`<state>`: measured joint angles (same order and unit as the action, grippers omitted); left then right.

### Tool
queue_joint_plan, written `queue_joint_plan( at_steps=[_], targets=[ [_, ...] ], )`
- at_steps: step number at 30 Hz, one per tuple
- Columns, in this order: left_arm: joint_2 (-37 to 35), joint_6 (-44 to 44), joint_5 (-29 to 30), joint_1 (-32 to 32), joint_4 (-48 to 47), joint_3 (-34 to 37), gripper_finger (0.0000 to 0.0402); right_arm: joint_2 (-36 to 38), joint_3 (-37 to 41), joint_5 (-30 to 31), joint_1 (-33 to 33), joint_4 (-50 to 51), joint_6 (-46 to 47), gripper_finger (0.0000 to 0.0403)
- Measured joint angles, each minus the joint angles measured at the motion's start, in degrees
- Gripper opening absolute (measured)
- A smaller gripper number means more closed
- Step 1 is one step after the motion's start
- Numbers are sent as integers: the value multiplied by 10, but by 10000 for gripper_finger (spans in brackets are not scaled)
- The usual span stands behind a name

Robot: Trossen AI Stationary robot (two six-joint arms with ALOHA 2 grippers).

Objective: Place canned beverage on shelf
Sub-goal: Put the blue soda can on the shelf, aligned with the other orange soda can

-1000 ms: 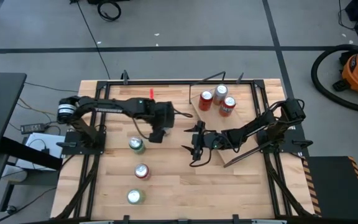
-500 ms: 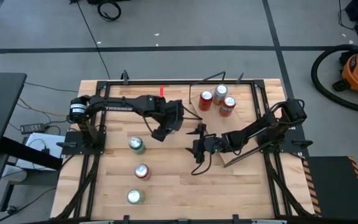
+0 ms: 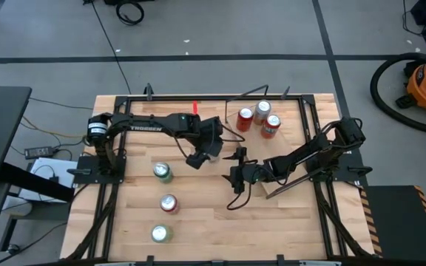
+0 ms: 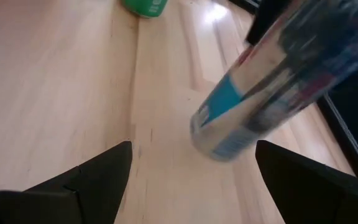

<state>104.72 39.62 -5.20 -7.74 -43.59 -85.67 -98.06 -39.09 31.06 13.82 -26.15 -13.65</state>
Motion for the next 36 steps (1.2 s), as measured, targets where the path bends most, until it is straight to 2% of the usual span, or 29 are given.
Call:
queue_joint_plan(
  at_steps=[11, 20, 23, 27, 36],
  targets=[
    [16, 6, 6, 20, -36, 0, 280, 0, 0, 10, 0, -14, -2, 352],
    [15, 0, 48, 39, -37, 0, 334, 0, 0, 9, 0, -16, -5, 352],
    [15, 0, 80, 48, -38, 0, 350, 0, 0, 9, 0, -16, -5, 352],
    [6, -13, 112, 54, -41, 0, 354, 0, 0, 9, 0, -16, -5, 352],
    [-3, -63, 117, 55, -96, 0, 355, 0, 0, 9, 0, -16, -2, 352]
  ],
)
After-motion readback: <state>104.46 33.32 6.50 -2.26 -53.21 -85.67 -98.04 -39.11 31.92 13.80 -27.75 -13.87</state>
